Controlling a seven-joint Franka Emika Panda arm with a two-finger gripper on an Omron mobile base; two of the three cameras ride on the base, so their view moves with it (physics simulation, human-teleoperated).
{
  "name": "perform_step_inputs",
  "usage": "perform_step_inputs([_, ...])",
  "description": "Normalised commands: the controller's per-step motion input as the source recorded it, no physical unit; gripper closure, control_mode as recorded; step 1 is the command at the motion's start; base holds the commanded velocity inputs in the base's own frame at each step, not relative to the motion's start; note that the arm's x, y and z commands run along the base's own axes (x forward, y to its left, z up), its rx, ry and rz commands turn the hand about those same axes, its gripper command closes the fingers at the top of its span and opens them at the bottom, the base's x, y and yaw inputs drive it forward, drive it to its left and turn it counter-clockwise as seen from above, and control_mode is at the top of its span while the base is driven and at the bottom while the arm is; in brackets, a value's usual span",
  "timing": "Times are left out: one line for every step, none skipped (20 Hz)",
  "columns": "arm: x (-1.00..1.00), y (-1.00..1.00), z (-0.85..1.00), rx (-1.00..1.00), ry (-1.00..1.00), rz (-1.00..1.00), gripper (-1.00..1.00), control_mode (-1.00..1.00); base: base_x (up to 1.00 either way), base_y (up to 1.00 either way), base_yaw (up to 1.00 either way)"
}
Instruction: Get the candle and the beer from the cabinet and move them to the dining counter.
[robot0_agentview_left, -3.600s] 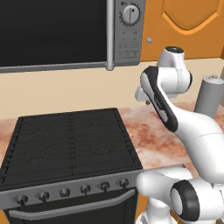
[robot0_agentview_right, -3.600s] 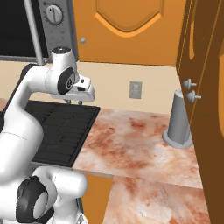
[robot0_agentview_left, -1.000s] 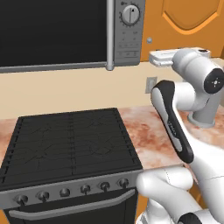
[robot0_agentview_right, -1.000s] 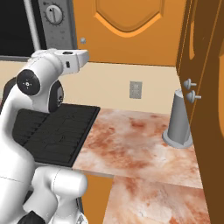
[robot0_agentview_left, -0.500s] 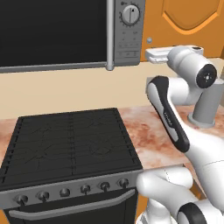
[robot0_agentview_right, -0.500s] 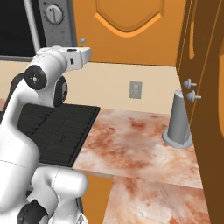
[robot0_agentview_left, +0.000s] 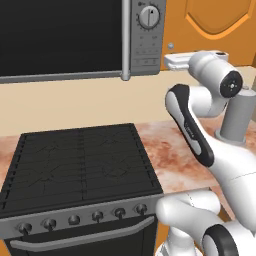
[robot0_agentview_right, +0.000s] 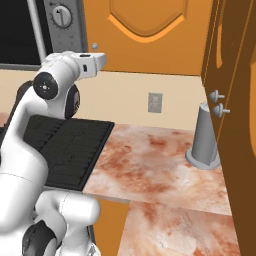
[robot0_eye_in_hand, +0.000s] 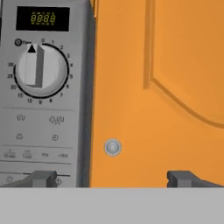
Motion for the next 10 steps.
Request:
perform_step_inputs([0.22, 0.00, 0.00, 0.00, 0.00, 0.01, -1.00, -1.00, 0.00, 0.00, 0.00])
perform_step_inputs([0.29, 0.01, 0.00, 0.00, 0.00, 0.00, -1.00, -1.00, 0.00, 0.00, 0.00])
perform_step_inputs([0.34, 0.06, 0.00, 0.00, 0.00, 0.00, -1.00, -1.00, 0.00, 0.00, 0.00])
perform_step_inputs([0.34, 0.06, 0.00, 0.00, 0.00, 0.00, -1.00, -1.00, 0.00, 0.00, 0.00])
perform_step_inputs([0.31, 0.06, 0.00, 0.00, 0.00, 0.00, -1.00, -1.00, 0.00, 0.00, 0.00])
perform_step_inputs([0.29, 0.05, 0.00, 0.00, 0.00, 0.00, -1.00, -1.00, 0.00, 0.00, 0.00])
perform_step_inputs([0.26, 0.03, 0.00, 0.00, 0.00, 0.00, -1.00, -1.00, 0.00, 0.00, 0.00])
perform_step_inputs([0.24, 0.02, 0.00, 0.00, 0.00, 0.00, -1.00, -1.00, 0.00, 0.00, 0.00])
perform_step_inputs([0.28, 0.05, 0.00, 0.00, 0.00, 0.00, -1.00, -1.00, 0.00, 0.00, 0.00])
perform_step_inputs([0.31, 0.06, 0.00, 0.00, 0.00, 0.00, -1.00, -1.00, 0.00, 0.00, 0.00])
